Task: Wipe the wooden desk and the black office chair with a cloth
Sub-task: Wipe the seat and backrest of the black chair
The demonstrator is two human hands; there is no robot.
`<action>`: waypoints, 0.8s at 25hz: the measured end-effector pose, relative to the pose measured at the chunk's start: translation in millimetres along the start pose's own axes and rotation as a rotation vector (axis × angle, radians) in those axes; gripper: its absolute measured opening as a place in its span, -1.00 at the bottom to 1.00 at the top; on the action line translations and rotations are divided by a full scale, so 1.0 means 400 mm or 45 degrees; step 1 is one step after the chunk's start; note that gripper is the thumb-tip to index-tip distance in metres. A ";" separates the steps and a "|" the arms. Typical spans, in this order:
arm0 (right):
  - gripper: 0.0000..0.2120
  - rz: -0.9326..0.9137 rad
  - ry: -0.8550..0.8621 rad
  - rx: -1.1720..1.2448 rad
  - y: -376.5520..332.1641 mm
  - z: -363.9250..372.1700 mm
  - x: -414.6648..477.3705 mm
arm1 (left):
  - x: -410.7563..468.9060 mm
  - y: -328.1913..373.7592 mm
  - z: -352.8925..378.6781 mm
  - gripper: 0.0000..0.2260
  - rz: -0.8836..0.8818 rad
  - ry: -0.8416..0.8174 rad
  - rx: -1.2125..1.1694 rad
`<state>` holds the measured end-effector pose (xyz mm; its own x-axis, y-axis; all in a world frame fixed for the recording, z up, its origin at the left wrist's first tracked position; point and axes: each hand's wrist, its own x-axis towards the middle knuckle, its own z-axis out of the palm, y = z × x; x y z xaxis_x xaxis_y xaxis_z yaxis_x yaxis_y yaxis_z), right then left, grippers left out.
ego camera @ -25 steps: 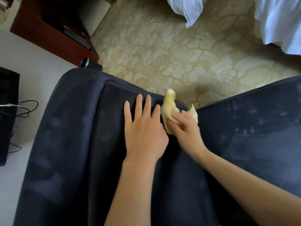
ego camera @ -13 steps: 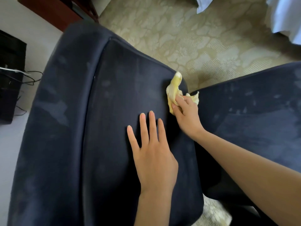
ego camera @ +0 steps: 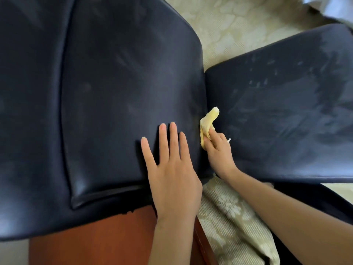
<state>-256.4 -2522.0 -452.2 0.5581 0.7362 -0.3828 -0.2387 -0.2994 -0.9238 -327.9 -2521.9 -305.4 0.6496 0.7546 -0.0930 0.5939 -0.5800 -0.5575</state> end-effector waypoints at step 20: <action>-0.78 -0.286 -0.082 -0.012 -0.065 -0.011 0.159 | -0.062 -0.023 0.010 -0.47 -0.095 0.205 -0.196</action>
<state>-211.3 -2470.1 -452.7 0.5445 0.8220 -0.1665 -0.1064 -0.1292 -0.9859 -351.6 -2534.0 -301.3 0.6610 0.7457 0.0836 0.7007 -0.5734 -0.4246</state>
